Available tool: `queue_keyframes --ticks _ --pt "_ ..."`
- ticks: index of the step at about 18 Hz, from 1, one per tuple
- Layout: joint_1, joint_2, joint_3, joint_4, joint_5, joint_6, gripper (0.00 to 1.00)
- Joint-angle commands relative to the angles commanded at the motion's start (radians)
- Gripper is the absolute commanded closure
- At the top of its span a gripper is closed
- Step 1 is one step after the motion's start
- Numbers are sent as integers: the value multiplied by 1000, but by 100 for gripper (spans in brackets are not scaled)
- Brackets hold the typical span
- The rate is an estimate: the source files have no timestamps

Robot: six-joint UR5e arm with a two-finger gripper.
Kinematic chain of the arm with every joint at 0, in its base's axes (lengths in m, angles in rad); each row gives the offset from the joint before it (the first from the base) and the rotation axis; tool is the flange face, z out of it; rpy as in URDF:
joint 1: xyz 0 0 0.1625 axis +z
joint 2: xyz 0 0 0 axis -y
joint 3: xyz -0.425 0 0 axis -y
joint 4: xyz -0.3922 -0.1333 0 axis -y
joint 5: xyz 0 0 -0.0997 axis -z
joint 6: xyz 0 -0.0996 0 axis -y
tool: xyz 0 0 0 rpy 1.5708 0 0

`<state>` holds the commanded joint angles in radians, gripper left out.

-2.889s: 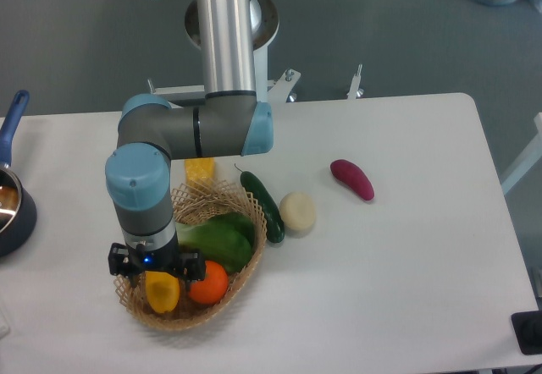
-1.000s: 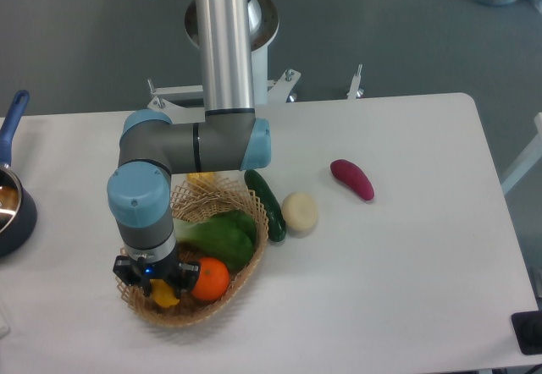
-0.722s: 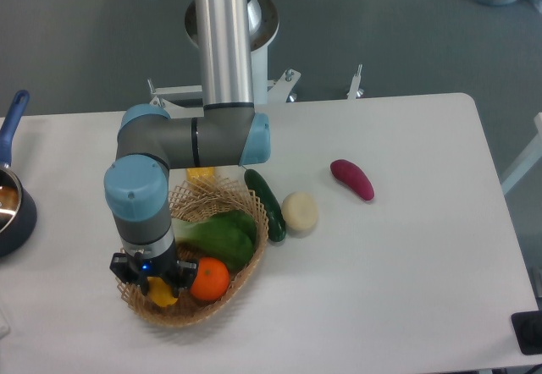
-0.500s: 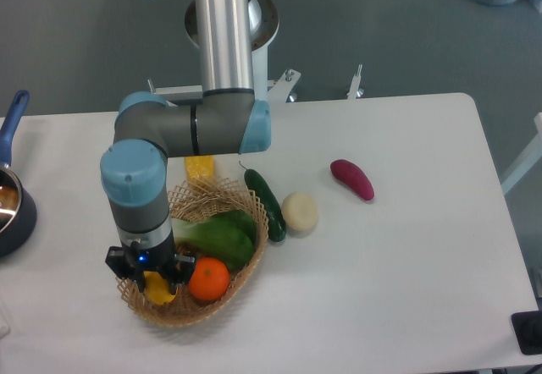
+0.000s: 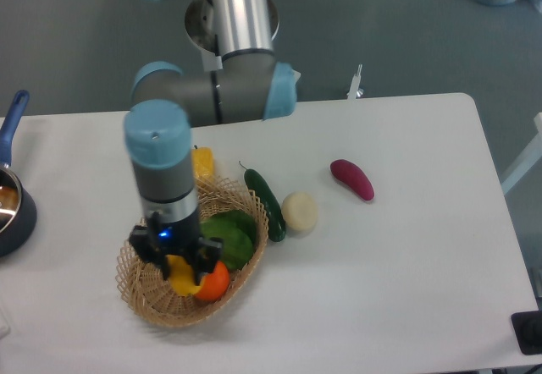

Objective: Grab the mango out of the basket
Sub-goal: 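Lift the held mango up out of the basket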

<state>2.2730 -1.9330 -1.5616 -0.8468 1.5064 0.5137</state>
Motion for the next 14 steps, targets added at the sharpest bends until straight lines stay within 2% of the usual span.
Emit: queue_keyframes --ticks 5,7,14 --pt "137 8 14 0 -15 142 54" --pt "169 6 15 0 -15 202 54" --pt "218 5 15 0 -15 287 54"
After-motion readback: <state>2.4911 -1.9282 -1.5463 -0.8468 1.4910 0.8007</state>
